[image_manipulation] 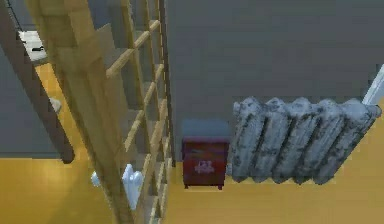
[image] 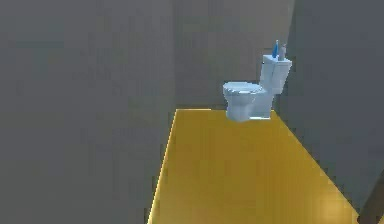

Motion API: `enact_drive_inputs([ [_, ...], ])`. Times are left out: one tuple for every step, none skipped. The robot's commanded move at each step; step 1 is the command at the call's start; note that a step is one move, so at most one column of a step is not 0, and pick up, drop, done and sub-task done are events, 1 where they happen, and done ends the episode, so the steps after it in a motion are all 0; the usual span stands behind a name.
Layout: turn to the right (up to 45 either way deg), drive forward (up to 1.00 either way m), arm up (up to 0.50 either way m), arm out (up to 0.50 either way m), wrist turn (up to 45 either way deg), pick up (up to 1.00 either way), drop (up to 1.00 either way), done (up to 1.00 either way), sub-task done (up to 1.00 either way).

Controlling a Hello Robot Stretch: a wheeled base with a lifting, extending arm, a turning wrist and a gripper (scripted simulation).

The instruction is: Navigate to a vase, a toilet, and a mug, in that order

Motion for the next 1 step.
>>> enact_drive_inputs([
  [0.0,0.45,0.00,0.00,0.0,0.00,0.00,0.00,0.00],
])
